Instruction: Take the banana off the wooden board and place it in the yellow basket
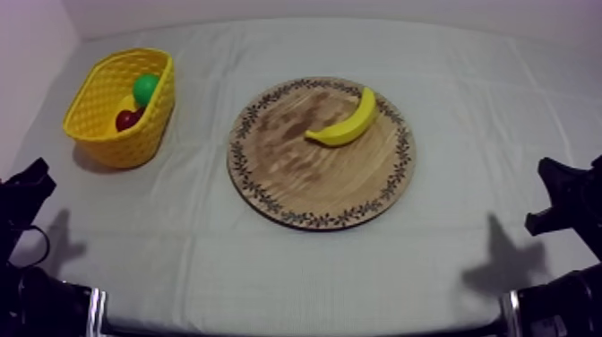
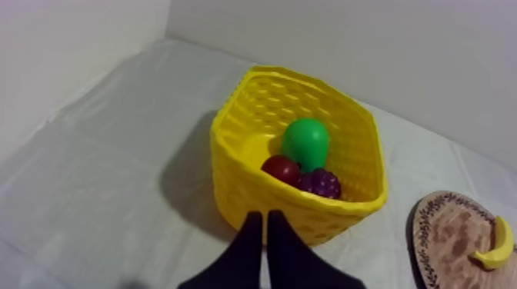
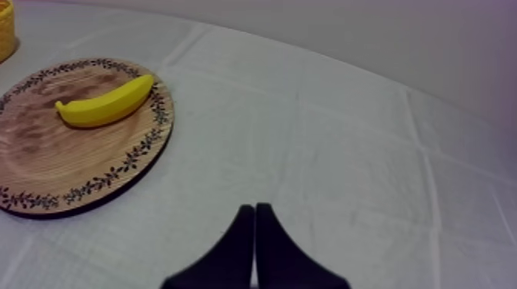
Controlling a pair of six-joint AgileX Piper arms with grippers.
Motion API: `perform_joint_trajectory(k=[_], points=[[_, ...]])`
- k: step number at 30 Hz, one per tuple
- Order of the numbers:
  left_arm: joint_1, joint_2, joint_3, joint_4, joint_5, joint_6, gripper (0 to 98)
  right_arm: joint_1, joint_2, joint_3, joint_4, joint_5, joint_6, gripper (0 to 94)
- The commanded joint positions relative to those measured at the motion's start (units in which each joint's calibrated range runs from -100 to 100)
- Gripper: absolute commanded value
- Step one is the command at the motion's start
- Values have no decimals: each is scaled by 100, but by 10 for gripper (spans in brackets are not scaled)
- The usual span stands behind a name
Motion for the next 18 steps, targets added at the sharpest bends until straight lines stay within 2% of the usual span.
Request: perform_joint_trajectory(k=[1, 11, 18], points=[[-2, -3, 1, 0, 0, 1, 0, 0, 0, 5, -2, -2, 4, 2], [53, -3, 1, 0, 0, -3, 0, 0, 0, 5, -2, -2, 2, 2], [631, -23, 8, -19, -29, 56, 0, 0, 0, 5, -2, -2, 3, 2]])
